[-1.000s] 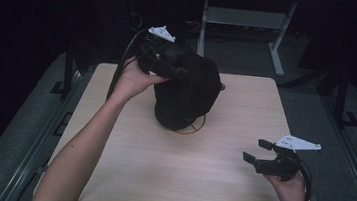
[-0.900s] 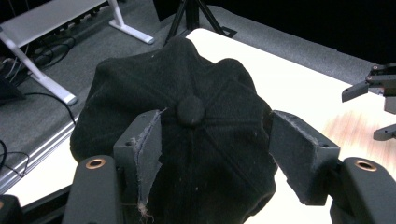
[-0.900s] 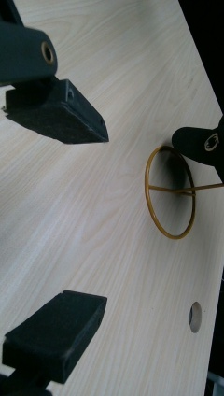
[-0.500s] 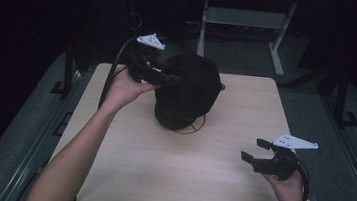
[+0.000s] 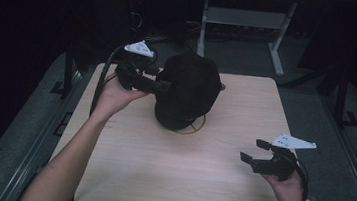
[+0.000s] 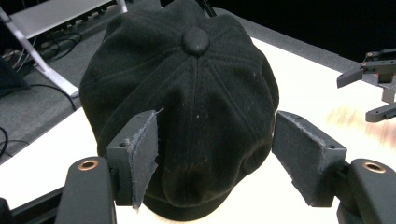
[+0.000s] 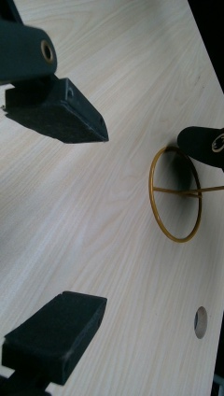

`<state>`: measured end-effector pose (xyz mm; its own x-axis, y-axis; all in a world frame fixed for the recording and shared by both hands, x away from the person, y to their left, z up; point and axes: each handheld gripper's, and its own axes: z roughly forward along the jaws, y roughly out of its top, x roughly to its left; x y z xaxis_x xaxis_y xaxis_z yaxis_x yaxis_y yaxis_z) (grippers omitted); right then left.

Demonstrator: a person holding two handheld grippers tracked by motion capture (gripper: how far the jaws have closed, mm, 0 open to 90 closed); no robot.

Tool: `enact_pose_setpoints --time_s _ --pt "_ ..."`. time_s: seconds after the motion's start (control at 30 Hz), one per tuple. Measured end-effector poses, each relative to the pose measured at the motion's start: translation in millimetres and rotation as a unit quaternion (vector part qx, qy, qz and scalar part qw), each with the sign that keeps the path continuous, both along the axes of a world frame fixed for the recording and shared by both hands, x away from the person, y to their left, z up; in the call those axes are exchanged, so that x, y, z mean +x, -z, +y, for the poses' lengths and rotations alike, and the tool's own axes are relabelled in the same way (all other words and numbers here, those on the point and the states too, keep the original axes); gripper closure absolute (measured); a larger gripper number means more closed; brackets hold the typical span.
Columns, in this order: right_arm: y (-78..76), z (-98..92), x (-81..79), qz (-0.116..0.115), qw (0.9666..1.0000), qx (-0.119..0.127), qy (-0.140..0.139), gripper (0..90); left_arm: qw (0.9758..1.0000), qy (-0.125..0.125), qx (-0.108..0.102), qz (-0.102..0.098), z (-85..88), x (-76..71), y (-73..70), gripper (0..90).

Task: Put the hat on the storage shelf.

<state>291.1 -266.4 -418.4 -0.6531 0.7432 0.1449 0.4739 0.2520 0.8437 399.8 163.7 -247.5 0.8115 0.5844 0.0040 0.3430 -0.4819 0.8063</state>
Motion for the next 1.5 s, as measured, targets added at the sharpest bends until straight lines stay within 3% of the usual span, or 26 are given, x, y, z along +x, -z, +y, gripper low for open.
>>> enact_pose_setpoints --time_s 0.57,0.93,1.17,1.5 --pt "1.0 -7.0 -0.4 0.002 1.0 0.002 0.002 16.7 0.9997 -0.02 -0.012 0.001 32.7 -23.1 18.9 31.0" --pt "3.2 -2.9 2.2 0.007 0.9999 -0.01 -0.001 16.7 0.9993 -0.026 -0.019 0.021 49.9 -32.5 41.3 29.2" --pt "3.6 -1.5 2.4 0.01 0.9999 -0.012 -0.003 16.7 0.999 -0.035 -0.024 0.016 60.3 -39.7 52.5 28.7" --pt "3.6 -3.1 2.0 0.01 0.9999 -0.012 0.001 16.6 0.9985 -0.043 -0.024 0.024 70.0 -47.3 70.9 28.6"
